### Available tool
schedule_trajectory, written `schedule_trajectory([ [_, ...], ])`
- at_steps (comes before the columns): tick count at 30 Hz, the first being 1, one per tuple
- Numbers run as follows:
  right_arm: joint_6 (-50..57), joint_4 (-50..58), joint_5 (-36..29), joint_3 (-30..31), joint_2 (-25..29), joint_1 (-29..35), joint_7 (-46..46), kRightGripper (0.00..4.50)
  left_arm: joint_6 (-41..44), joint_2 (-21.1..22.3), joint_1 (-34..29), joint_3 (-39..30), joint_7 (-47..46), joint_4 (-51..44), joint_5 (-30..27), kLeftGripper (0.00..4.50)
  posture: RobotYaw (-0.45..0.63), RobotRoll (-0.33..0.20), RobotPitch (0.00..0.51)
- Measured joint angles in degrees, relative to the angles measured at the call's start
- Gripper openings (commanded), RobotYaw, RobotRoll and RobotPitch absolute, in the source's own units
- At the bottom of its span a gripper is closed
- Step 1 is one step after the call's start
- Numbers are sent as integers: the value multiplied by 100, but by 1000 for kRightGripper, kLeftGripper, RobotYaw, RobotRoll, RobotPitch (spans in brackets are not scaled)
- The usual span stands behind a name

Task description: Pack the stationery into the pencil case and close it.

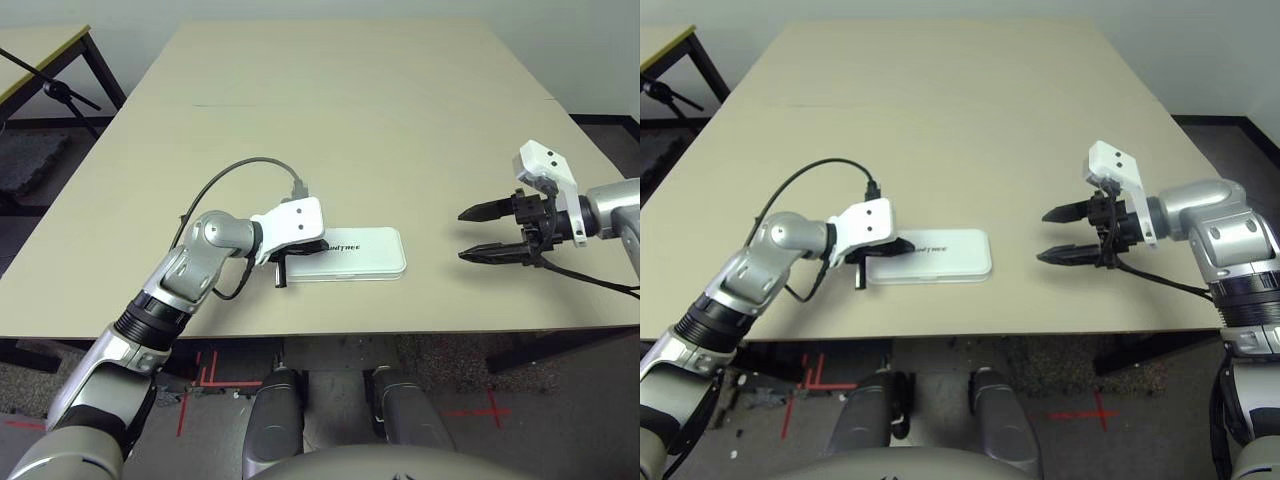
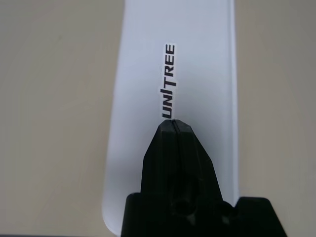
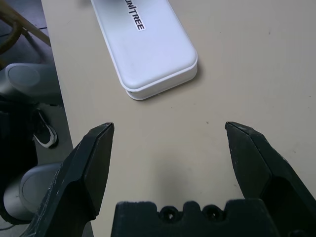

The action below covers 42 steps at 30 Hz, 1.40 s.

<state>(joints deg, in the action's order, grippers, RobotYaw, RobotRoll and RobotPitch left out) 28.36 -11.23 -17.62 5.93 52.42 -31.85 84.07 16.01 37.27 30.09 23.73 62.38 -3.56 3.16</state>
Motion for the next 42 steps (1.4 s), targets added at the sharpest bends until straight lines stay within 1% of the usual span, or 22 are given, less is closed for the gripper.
schedule_trajectory([
  [4, -14, -1, 2, 1, -44, 4, -94, 4500, -2, -54, -28, -54, -9, -3, 33, 60, -47, 0, 113],
  [7, -162, -73, 24, -6, -225, -1, -334, 4500, -3, -417, -182, -291, -227, 129, -190, 651, -47, 0, 113],
  [8, -237, -134, 53, -13, -301, -19, -432, 4500, -1, -515, -187, -372, -305, 211, -284, 992, -47, 0, 113],
  [9, -365, -267, 81, -59, -424, -65, -586, 4500, 0, -606, -186, -542, -411, 267, -402, 1389, -50, 0, 111],
  [11, -607, -536, 112, -190, -654, -141, -887, 4500, 0, -725, -146, -927, -640, 314, -585, 2045, -49, 0, 111],
  [12, -739, -710, 129, -264, -778, -190, -1054, 4500, 1, -746, -117, -1122, -743, 352, -679, 2506, -43, 0, 109],
  [17, -1515, -1679, 133, -788, -1575, -538, -2147, 4500, -60, -1100, 68, -2135, -1398, 565, -1227, 4360, -27, 0, 107],
  [18, -1742, -1939, 151, -947, -1769, -658, -2511, 4500, -127, -1203, 160, -2391, -1623, 741, -1324, 4456, -17, 0, 105],
  [20, -2128, -2339, 215, -1177, -1981, -844, -3157, 4500, -298, -1286, 335, -2775, -2030, 1160, -1447, 4456, -17, 0, 105],
  [24, -2974, -3125, 378, -1608, -2241, -1075, -4474, 4500, -845, -1271, 507, -3622, -2981, 2358, -1478, 4456, -11, 0, 101],
  [26, -3283, -3472, 472, -1762, -2318, -1142, -5080, 4500, -1122, -1214, 507, -3835, -3343, 2839, -1446, 4456, -10, 0, 102],
  [28, -3657, -3842, 598, -1864, -2360, -1180, -5715, 4500, -1462, -1148, 507, -3897, -3644, 3165, -1347, 4456, -4, 0, 102],
  [35, -4375, -4675, 696, -2323, -2408, -1202, -7289, 4500, -1947, -1143, 581, -4382, -4502, 3506, -1413, 4456, 8, 0, 108],
  [39, -4545, -4873, 697, -2455, -2410, -1204, -7677, 4500, -2047, -1145, 518, -4487, -4761, 3586, -1428, 4456, 9, 0, 112],
  [42, -4615, -4975, 697, -2471, -2414, -1209, -7735, 4500, -2073, -1157, 473, -4510, -4831, 3584, -1440, 4456, 7, 0, 119],
])
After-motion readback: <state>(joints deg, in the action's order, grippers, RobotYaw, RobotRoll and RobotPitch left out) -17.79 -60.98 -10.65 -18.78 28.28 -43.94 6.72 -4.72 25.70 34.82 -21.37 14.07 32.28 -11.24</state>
